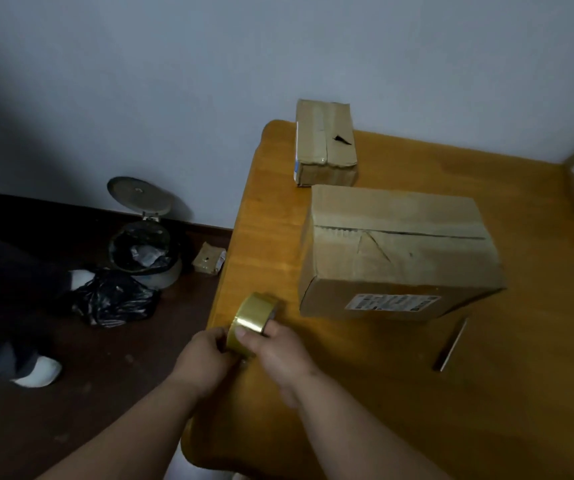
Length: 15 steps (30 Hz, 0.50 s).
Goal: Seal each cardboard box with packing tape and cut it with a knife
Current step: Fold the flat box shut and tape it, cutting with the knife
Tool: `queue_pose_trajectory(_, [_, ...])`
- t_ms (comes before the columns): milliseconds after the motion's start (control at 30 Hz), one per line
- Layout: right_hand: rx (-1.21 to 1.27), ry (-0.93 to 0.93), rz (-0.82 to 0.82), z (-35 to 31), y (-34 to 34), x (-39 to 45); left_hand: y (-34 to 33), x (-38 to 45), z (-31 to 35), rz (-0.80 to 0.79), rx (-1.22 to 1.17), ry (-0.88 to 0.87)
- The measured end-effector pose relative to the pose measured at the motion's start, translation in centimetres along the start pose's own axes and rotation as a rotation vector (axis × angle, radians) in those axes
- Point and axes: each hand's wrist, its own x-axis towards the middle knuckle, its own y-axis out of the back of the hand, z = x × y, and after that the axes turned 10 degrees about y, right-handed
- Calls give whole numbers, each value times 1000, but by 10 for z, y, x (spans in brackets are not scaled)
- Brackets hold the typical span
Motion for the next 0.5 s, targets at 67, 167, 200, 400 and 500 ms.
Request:
queue_pose_trajectory(67, [104,-28,3,4,-2,0,0,2,0,7,-13,10])
queue_pose_trajectory(167, [225,-44,3,12,-1,-5,1,5,0,-16,-43,32])
queue_pose_trajectory(200, [256,-46,-1,14,-1,-8,1,5,-1,-31,-44,27])
queue_pose_trajectory(400, [437,-15,-42,16,2,-23,6,2,-3,-160,-104,0])
queue_pose_trajectory(500, [477,-9,-75,17,7,-32,6,-4,-6,-201,-149,-49])
